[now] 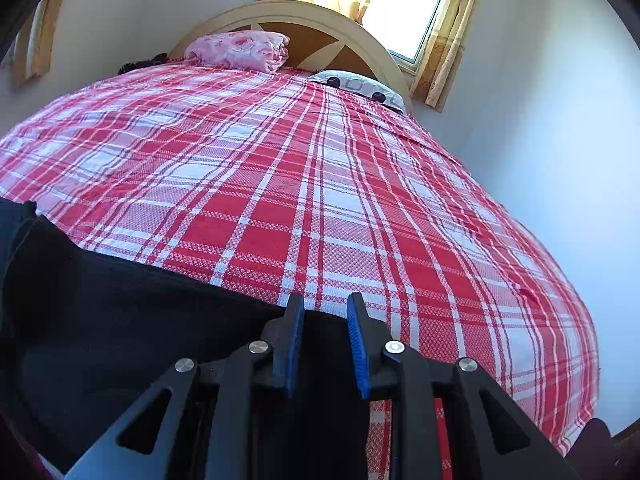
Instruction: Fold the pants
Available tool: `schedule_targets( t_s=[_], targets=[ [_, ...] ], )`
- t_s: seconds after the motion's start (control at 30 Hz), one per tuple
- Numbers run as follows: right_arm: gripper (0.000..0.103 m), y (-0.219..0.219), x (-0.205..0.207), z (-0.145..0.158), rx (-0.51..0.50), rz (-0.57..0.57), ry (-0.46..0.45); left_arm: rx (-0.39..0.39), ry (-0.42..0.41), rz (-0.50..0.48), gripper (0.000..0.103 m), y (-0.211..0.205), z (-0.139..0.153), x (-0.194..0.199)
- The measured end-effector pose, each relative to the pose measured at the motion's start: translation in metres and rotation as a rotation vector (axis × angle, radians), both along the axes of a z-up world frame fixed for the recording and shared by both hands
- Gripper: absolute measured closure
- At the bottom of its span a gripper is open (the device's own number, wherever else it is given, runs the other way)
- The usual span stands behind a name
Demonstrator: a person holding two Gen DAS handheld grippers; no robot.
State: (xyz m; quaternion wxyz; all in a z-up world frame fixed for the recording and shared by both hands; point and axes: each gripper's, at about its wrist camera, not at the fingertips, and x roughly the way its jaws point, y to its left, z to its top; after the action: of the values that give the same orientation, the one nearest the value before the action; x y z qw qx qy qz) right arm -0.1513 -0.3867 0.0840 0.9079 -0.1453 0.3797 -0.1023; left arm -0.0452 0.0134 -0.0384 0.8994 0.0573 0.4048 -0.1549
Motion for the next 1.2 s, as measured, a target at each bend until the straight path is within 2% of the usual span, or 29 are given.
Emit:
schedule_targets(
  t_s=[0.13, 0.33, 0.53, 0.67, 1.0, 1.2],
  targets=[
    [0.079, 0.002, 0.001, 0.004, 0.003, -0.028, 0.007, -0.012, -0.016, 0.024, 0.015, 0.01, 0.004, 0.002],
    [0.079, 0.004, 0.001, 0.014, 0.081, -0.037, 0.007, -0.018, -0.022, 0.069, 0.015, 0.029, 0.004, 0.007],
    [0.071, 0.027, 0.002, 0.021, 0.129, 0.016, 0.014, -0.02, -0.041, 0.146, 0.015, 0.062, 0.005, 0.011],
    [0.064, 0.044, 0.007, 0.021, 0.164, 0.056, 0.026, 0.015, -0.062, 0.219, 0.015, 0.089, 0.003, 0.012],
    [0.064, 0.095, 0.02, 0.004, 0.168, 0.142, 0.078, 0.051, -0.068, 0.419, 0.015, 0.166, -0.006, 0.012],
    [0.064, 0.133, 0.028, -0.012, 0.103, 0.191, 0.098, 0.046, -0.051, 0.483, 0.015, 0.19, -0.014, 0.009]
  ],
)
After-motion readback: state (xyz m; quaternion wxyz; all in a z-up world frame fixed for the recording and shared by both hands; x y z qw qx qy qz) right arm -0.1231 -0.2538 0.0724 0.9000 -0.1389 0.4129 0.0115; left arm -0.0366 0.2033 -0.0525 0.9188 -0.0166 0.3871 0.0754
